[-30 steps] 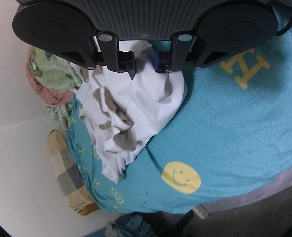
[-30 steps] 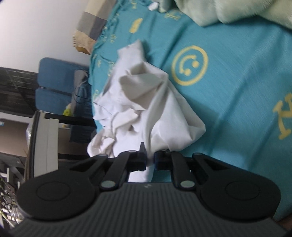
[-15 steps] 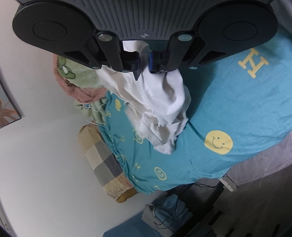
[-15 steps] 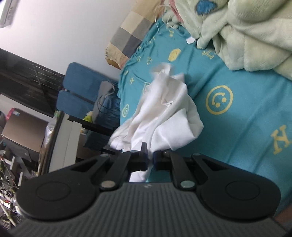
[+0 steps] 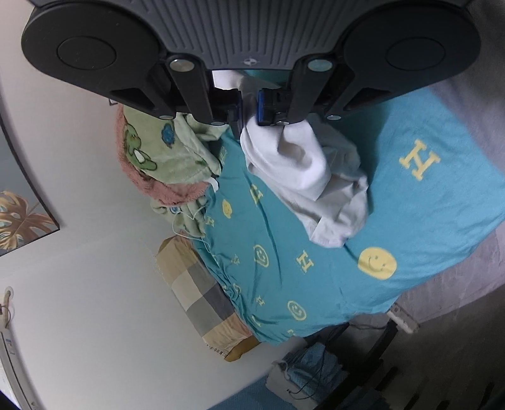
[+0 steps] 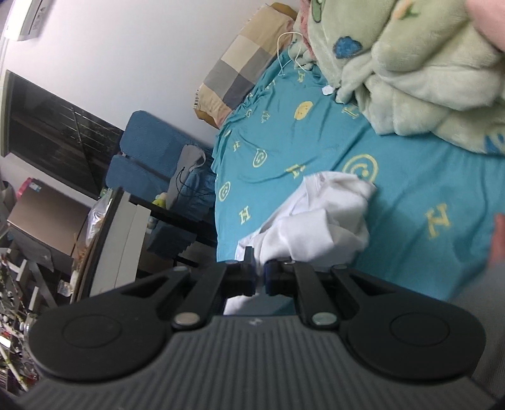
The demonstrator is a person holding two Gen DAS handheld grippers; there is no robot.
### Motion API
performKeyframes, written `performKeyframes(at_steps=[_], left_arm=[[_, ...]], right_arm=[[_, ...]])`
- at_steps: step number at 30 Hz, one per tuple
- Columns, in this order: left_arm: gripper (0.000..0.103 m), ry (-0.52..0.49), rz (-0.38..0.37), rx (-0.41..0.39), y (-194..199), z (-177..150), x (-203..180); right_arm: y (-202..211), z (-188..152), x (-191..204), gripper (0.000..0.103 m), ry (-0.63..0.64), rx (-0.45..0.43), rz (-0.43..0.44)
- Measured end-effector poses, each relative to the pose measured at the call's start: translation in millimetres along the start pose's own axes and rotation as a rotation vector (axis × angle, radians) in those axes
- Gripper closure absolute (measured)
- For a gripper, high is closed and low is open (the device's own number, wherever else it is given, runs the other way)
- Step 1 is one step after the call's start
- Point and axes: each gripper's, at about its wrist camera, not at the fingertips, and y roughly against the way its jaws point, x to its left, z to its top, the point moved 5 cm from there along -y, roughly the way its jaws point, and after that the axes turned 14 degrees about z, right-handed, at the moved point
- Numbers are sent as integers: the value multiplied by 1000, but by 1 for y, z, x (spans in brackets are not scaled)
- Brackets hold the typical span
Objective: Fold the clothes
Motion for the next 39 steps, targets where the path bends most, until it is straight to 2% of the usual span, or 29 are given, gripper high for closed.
performKeyframes(at_steps=[8, 13, 17, 21, 25, 28, 29, 31, 32, 33, 35, 37, 39], left_arm=[[93, 2, 86, -18, -101, 71, -32], [93, -39, 170, -4, -189, 104, -24], [92, -102, 228, 59, -247, 112, -8], [91, -113, 232, 89, -272, 116, 4], [91, -169, 226, 63, -275, 115, 1], [81, -263, 219, 3, -264, 109, -11], [73, -301, 214, -24, -256, 107, -19], [54, -382, 204, -92, -244, 101, -33], [52, -426, 206, -132, -238, 98, -40], [49, -470, 207, -171, -232, 95, -46], [38, -565, 236, -225, -229, 86, -56], [32, -632, 270, -247, -233, 77, -61], [29, -668, 309, -221, -246, 70, -59]], right_arm=[[-101, 55, -27, 94, -44, 28, -83], [-166, 74, -69, 94, -82, 80, -154], [-203, 75, -107, 94, -119, 128, -203], [-218, 71, -126, 94, -137, 153, -228], [-219, 69, -125, 93, -120, 155, -233], [-217, 68, -113, 92, -49, 155, -211], [-216, 68, -107, 89, -13, 157, -193], [-213, 67, -94, 72, 67, 158, -158], [-211, 65, -87, 51, 110, 157, -141], [-211, 63, -81, 37, 153, 158, -130], [-212, 58, -69, 36, 243, 164, -116], [-217, 52, -62, 36, 335, 186, -124], [-225, 48, -61, 38, 412, 218, -157]])
